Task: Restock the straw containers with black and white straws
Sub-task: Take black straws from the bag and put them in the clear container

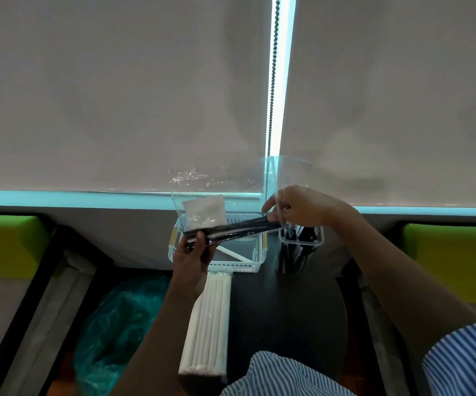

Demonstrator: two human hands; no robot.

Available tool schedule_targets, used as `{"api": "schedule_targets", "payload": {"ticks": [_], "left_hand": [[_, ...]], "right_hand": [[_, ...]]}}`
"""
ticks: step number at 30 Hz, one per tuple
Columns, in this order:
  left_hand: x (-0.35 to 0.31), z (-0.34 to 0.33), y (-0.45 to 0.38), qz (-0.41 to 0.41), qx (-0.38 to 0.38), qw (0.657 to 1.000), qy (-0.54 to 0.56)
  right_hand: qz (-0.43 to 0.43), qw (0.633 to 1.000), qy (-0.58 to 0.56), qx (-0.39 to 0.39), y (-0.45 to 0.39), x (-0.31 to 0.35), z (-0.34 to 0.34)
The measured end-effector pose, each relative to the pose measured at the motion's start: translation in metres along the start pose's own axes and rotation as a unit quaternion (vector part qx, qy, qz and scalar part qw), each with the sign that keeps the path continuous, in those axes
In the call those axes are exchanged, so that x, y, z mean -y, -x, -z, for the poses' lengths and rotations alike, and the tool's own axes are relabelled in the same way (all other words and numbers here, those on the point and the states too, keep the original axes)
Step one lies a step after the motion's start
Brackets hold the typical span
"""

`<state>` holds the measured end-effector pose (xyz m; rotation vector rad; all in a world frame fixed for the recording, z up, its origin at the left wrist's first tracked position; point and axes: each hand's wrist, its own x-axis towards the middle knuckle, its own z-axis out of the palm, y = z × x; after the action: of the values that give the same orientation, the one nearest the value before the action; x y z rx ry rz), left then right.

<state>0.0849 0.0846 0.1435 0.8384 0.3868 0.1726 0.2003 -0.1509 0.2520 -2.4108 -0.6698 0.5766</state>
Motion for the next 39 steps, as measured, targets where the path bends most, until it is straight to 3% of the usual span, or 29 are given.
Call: {"api": "schedule_targets", "payload": {"ticks": [6, 13, 22, 24, 26, 28, 30, 33, 35, 37, 39], "left_hand": [[0.003, 0.0, -0.002, 0.006, 0.003, 1.0, 0.011], [0.004, -0.001, 0.0, 0.03, 0.008, 0.999, 0.023], [-0.002, 0.002, 0.004, 0.074, -0.053, 0.993, -0.075], [-0.001, 0.002, 0.003, 0.083, -0.073, 0.991, -0.073], [0.001, 0.002, 0.002, 0.082, -0.083, 0.991, -0.06], [0.002, 0.0, 0.002, 0.077, -0.091, 0.992, -0.034], [0.003, -0.002, 0.002, 0.07, -0.098, 0.993, -0.002], [0.004, -0.004, 0.0, 0.063, -0.111, 0.991, 0.027], [0.004, -0.003, -0.001, 0.061, -0.122, 0.99, 0.03], [0.003, -0.002, -0.001, 0.064, -0.129, 0.989, 0.029], [0.004, -0.002, -0.002, 0.068, -0.131, 0.989, 0.025]], "right_hand": [[0.023, 0.996, 0.034, 0.077, 0.003, 0.008, 0.003], [0.037, 0.998, 0.027, 0.046, 0.002, 0.008, -0.007], [0.048, 0.988, 0.009, 0.145, 0.005, 0.008, -0.01], [0.047, 0.989, 0.005, 0.141, 0.008, 0.009, -0.01], [0.038, 0.995, -0.012, 0.087, 0.009, 0.008, -0.011], [0.007, 0.996, -0.09, 0.013, 0.009, 0.008, -0.016], [-0.026, 0.974, -0.222, -0.03, 0.011, 0.009, -0.023], [-0.04, 0.873, -0.484, -0.046, 0.017, 0.015, -0.039], [-0.034, 0.822, -0.563, -0.076, 0.019, 0.016, -0.05], [-0.029, 0.84, -0.531, -0.11, 0.019, 0.012, -0.061], [-0.027, 0.856, -0.507, -0.097, 0.019, 0.005, -0.067]]}}
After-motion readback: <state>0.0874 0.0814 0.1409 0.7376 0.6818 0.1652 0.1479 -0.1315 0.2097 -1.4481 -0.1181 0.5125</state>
